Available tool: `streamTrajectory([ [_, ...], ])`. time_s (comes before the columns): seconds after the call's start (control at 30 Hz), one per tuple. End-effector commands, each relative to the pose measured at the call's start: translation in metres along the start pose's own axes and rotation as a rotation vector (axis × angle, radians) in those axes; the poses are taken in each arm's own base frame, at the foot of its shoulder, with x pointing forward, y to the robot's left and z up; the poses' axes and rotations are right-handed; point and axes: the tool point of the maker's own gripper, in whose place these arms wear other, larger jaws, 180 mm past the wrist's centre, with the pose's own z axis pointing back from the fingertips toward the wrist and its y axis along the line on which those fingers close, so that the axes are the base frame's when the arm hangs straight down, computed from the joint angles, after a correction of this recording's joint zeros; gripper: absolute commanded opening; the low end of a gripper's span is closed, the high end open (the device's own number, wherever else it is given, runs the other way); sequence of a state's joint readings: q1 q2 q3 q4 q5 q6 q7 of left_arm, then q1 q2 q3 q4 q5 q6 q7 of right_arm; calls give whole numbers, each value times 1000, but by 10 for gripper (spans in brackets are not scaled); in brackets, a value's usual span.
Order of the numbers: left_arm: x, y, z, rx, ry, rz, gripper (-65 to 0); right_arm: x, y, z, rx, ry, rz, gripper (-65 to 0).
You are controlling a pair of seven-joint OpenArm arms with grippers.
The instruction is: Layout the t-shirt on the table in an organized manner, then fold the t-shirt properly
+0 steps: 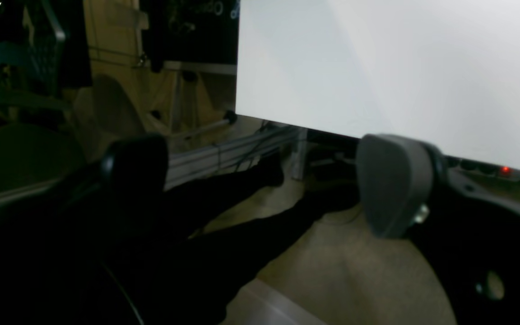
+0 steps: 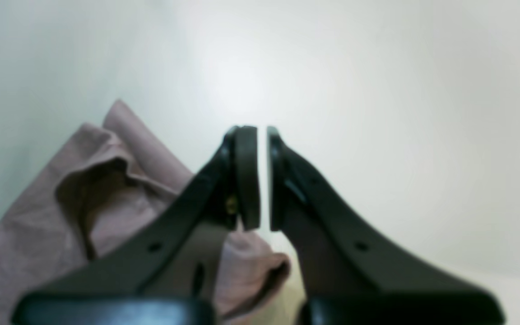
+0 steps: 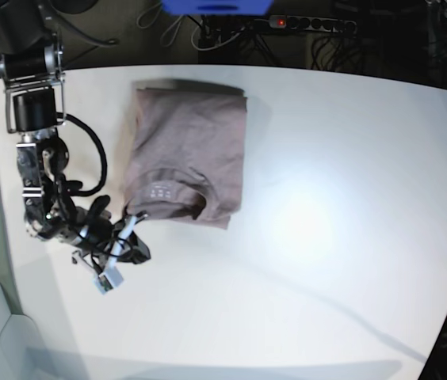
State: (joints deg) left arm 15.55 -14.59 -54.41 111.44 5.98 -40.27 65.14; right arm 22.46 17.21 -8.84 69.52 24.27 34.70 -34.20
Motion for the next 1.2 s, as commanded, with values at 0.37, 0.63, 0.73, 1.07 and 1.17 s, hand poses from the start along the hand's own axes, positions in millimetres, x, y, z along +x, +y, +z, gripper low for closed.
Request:
streamTrajectory([
  [0.37,-9,-7,3,-8,15,-6,0,-31,-5,138,-244,67,101,-628],
  [0.63,-53,-27,6,-47,117,28,-189,-117,11,209,-329,253,29,-628],
  [0.73,-73,-34,9,-56,160,63,-357,-147,5,240,-389,330,-23,-629],
  [1.07,-114,-81,13,-157,197,139,-650,-276,17,285,-439,559,-370,-650],
  [1.17,-115,-115,2,-243,148,188,-648,-323,23,288,-436,578,-505,-650],
])
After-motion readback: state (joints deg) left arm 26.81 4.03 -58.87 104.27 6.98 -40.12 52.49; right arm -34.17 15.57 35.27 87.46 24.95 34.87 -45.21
